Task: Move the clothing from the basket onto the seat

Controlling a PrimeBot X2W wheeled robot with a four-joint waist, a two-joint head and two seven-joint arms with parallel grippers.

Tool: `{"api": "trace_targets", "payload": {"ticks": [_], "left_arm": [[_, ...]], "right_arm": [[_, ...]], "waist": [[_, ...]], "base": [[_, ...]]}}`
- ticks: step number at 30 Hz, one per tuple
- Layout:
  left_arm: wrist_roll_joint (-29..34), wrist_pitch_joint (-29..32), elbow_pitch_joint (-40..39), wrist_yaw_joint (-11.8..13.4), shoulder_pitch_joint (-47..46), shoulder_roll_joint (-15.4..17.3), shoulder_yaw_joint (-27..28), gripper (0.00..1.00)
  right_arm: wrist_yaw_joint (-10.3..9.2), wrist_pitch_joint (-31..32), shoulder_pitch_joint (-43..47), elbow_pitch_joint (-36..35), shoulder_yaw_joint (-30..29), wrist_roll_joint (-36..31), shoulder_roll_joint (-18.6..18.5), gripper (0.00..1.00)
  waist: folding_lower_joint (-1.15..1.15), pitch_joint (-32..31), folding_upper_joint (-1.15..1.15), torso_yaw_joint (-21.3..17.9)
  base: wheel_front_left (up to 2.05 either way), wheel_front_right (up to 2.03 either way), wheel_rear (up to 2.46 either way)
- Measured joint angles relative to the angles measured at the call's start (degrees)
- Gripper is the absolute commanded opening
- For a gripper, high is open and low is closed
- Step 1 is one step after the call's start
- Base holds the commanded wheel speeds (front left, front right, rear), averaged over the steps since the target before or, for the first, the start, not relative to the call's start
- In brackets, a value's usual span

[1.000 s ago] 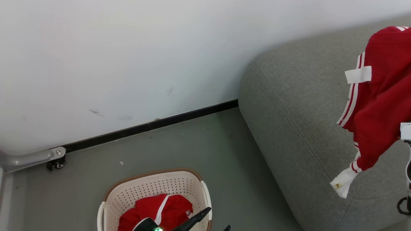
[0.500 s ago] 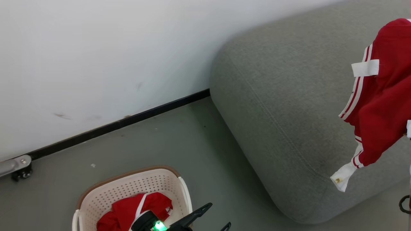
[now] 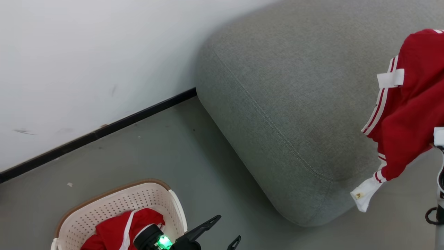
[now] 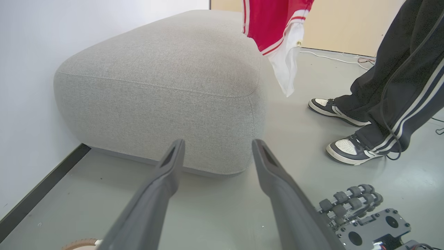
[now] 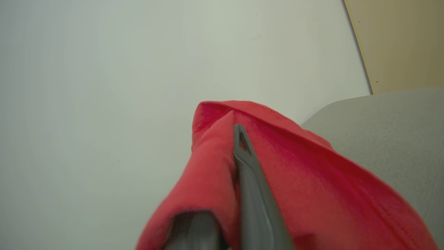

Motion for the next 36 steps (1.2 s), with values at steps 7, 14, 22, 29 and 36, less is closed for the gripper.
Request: {"api": "trace_targets", "payload": {"ticks": [7, 14, 22, 29, 36], "left_arm": [[0.6, 0.0, -0.3, 0.0, 0.1, 1.2, 1.1, 1.0], [1.2, 0.0, -0.6, 0.0, 0.3, 2.7, 1.6, 1.0], [2.4, 0.0, -2.3, 0.0, 0.5, 4.7, 1.6, 1.0], [3.4, 0.0, -3.9, 0.0, 0.5, 6.2, 2.2, 1.0], [4.5, 0.0, -5.1, 0.0, 0.5, 7.8, 3.1, 1.0]], "right_arm": [[0.0, 1.3, -4.3, 2.0, 1.0, -1.3, -0.1, 0.0], [0.0, 1.8, -10.8, 4.3, 1.8, -2.3, -1.5, 0.0], [0.0, 1.8, -20.1, 7.9, 2.9, -3.5, -2.1, 0.0], [0.01, 1.7, -26.6, 12.4, 2.7, -5.7, -3.7, 0.0], [0.0, 1.0, -32.7, 17.9, -1.2, -7.3, -5.7, 0.0]], "waist": [[0.0, 2.1, 0.0, -1.7], [0.0, 4.7, 0.0, -2.4], [0.0, 8.5, 0.0, -2.4], [0.0, 11.6, 0.0, -1.8], [0.0, 14.7, 0.0, -1.1]], "base": [[0.0, 0.0, 0.0], [0.0, 0.0, 0.0], [0.0, 0.0, 0.0], [0.0, 0.0, 0.0], [0.0, 0.0, 0.0]]}}
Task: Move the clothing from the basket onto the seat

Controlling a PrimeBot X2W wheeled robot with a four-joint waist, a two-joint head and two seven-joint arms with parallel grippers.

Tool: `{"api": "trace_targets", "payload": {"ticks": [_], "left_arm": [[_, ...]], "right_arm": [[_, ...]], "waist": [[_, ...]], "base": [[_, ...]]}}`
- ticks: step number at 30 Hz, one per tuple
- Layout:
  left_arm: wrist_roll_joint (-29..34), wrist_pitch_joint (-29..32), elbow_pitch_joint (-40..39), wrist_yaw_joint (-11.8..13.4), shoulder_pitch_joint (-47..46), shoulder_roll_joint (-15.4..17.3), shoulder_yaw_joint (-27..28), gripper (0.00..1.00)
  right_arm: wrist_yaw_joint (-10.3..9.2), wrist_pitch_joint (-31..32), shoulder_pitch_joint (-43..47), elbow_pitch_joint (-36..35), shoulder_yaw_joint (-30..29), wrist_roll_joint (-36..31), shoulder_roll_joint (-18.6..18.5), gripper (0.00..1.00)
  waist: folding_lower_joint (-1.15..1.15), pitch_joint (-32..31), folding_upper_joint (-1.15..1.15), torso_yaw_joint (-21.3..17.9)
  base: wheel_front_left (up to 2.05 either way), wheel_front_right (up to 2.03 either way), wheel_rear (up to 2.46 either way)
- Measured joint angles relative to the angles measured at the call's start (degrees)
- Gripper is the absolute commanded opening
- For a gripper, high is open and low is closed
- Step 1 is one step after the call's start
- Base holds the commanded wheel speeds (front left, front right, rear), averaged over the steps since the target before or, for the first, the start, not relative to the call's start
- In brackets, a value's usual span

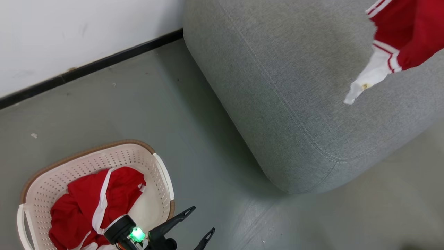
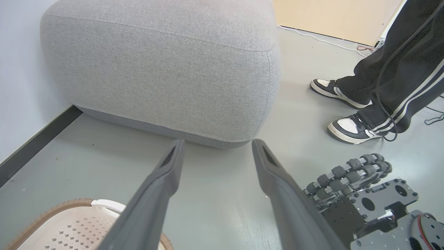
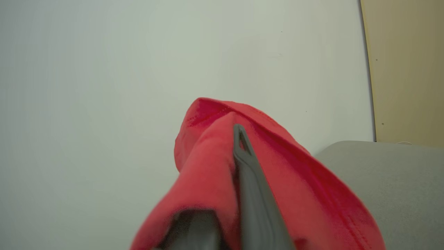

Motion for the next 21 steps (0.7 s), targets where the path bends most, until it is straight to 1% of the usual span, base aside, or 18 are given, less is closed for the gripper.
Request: {"api": "trace_targets", "payload": {"ticks": [11, 16, 21], "left_arm": [[0.9, 0.0, -2.4, 0.0, 0.0, 1.8, 1.3, 1.0], [1.6, 0.0, -3.1, 0.0, -0.1, 2.6, 1.6, 1.0], [1.8, 0.0, -3.7, 0.0, -0.2, 3.3, 2.2, 1.0]], "right_arm": [[0.01, -1.3, -7.7, 5.7, -2.7, -4.2, -2.3, 0.0], [0.01, -1.8, -8.1, 9.7, -5.2, -6.5, -3.0, 0.0], [0.01, -1.8, -8.2, 13.4, -6.4, -9.3, -3.0, 0.0]], "waist": [[0.0, 4.7, 0.0, 1.4], [0.0, 6.8, 0.0, 2.2], [0.0, 8.8, 0.0, 2.9]], "base": [[0.0, 0.0, 0.0], [0.0, 0.0, 0.0], [0.0, 0.0, 0.0]]}}
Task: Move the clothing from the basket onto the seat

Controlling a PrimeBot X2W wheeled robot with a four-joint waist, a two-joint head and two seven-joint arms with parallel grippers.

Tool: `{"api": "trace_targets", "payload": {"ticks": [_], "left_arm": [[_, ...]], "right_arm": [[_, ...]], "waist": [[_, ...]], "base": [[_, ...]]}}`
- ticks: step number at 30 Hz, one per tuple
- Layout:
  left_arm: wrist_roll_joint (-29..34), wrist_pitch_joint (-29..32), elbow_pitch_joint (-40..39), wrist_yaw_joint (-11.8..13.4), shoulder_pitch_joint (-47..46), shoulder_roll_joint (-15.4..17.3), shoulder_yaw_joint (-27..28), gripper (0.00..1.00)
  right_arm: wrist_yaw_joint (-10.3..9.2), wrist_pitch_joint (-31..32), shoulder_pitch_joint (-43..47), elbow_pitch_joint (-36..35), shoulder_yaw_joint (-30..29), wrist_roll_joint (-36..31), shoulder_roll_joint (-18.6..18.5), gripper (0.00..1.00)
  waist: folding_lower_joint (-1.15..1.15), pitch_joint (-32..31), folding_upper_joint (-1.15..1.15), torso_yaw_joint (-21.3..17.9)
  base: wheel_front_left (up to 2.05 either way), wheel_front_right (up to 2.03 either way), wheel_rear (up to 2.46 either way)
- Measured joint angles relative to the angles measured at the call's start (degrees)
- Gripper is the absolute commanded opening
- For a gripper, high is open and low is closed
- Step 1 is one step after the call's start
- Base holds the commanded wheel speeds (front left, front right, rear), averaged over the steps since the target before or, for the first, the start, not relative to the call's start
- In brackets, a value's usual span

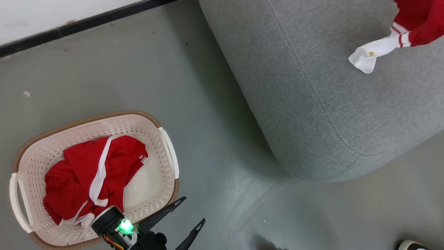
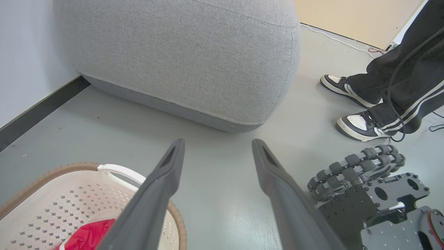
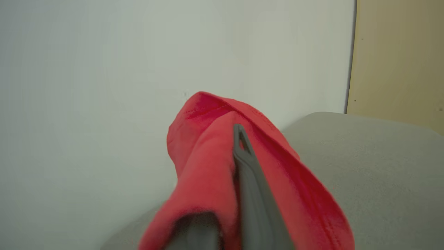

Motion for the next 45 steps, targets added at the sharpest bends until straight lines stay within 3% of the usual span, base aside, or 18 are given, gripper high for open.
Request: {"api": "trace_targets", "payload": {"ticks": [6, 22, 23, 24, 25, 36, 45], "left_arm": [[0.3, 0.0, -0.6, 0.0, -0.1, 0.7, 0.4, 1.0], [0.7, 0.0, -1.3, 0.0, -2.1, 2.0, 1.0, 1.0], [0.7, 0.0, -1.3, 0.0, -2.4, 2.0, 1.0, 1.0], [0.7, 0.0, -1.3, 0.0, -2.6, 2.0, 1.0, 1.0], [0.7, 0.0, -1.3, 0.0, -2.8, 2.0, 0.9, 1.0], [0.7, 0.0, -1.2, 0.0, -3.5, 1.9, 0.6, 1.0], [0.7, 0.0, -0.9, 0.0, -3.5, 1.5, 0.2, 1.0]], "right_arm": [[0.0, 0.0, 0.0, 4.9, -4.1, -3.0, -0.1, 0.0], [0.02, 0.0, -2.7, 13.8, -8.0, -8.7, 0.0, 0.0], [0.03, 0.0, -2.9, 14.4, -8.5, -9.0, 0.0, 0.22], [0.03, 0.0, -3.0, 14.7, -8.9, -9.5, -0.1, 0.65], [0.03, 0.0, -3.1, 15.0, -9.2, -10.1, -0.3, 1.0], [0.03, 0.3, -3.5, 19.6, -9.6, -16.6, -0.8, 1.0], [0.04, 6.7, -3.3, 24.1, -6.6, -23.0, -2.0, 1.0]], "waist": [[0.0, 2.2, 0.0, 0.8], [0.0, 6.3, 0.0, 2.4], [0.0, 6.4, 0.0, 2.5], [0.0, 6.6, 0.0, 2.5], [0.0, 6.7, 0.0, 2.6], [0.0, 6.6, 0.0, 2.8], [0.0, 5.6, 0.0, 2.8]], "base": [[0.0, 0.0, 0.0], [0.0, 0.0, 0.0], [0.0, 0.0, 0.0], [0.0, 0.0, 0.0], [0.0, 0.0, 0.0], [0.0, 0.0, 0.0], [0.0, 0.0, 0.0]]}}
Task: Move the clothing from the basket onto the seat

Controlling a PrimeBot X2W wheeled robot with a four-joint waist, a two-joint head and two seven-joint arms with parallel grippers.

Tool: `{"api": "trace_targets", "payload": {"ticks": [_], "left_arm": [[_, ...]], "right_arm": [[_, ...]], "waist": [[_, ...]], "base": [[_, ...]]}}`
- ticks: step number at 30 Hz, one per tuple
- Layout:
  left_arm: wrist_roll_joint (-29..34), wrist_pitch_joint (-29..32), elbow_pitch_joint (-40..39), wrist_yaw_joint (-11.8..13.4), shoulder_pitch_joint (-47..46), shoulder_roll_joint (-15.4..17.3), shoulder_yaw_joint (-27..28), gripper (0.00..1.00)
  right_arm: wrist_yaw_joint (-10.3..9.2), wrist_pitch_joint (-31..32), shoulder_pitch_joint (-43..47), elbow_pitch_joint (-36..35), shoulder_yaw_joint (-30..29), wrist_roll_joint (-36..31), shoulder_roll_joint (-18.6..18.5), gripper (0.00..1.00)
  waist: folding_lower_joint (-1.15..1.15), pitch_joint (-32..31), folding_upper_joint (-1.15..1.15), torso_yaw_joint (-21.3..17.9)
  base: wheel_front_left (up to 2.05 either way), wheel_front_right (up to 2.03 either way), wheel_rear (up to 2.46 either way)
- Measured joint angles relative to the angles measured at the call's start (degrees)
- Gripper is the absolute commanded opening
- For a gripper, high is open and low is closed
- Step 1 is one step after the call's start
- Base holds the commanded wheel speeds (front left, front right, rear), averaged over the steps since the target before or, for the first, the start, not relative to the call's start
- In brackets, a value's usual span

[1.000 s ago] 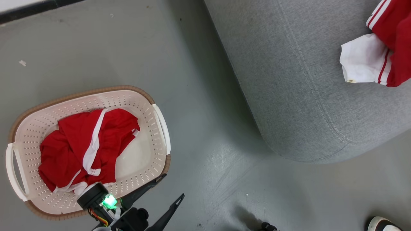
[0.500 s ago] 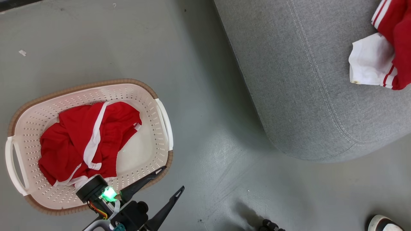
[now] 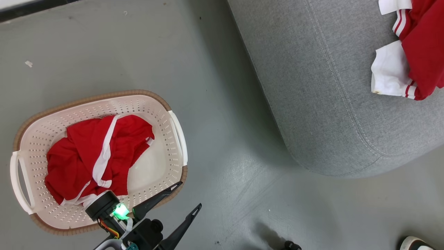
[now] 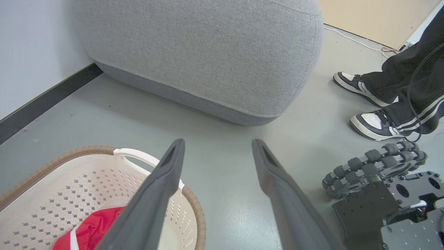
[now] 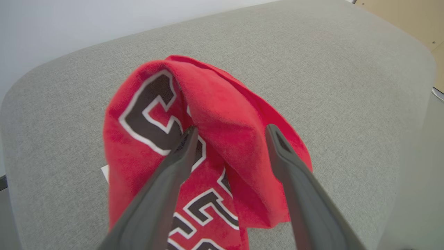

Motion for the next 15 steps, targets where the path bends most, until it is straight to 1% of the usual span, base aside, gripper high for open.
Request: {"api": "trace_targets", "payload": {"ticks": [3, 8, 15], "left_arm": [[0.0, 0.0, 0.1, 0.0, 0.0, -0.2, -0.3, 1.0], [-0.4, 0.0, 0.3, 0.0, -0.6, -0.9, -0.6, 1.0], [-0.4, 0.0, 0.5, 0.0, -2.7, -1.9, -1.7, 1.0]], "right_arm": [[0.0, 1.0, -0.1, 0.7, -0.1, -0.6, -0.3, 1.0], [0.0, 0.9, -1.1, 0.3, -0.4, -0.7, -0.6, 1.0], [0.0, -2.8, -2.6, -0.5, -1.0, -0.6, -0.7, 1.0]], "waist": [[0.0, -0.5, 0.0, 0.0], [0.0, -1.5, 0.0, 0.0], [0.0, -3.3, 0.0, 0.1]], "base": [[0.0, 0.0, 0.0], [0.0, 0.0, 0.0], [0.0, 0.0, 0.0]]}}
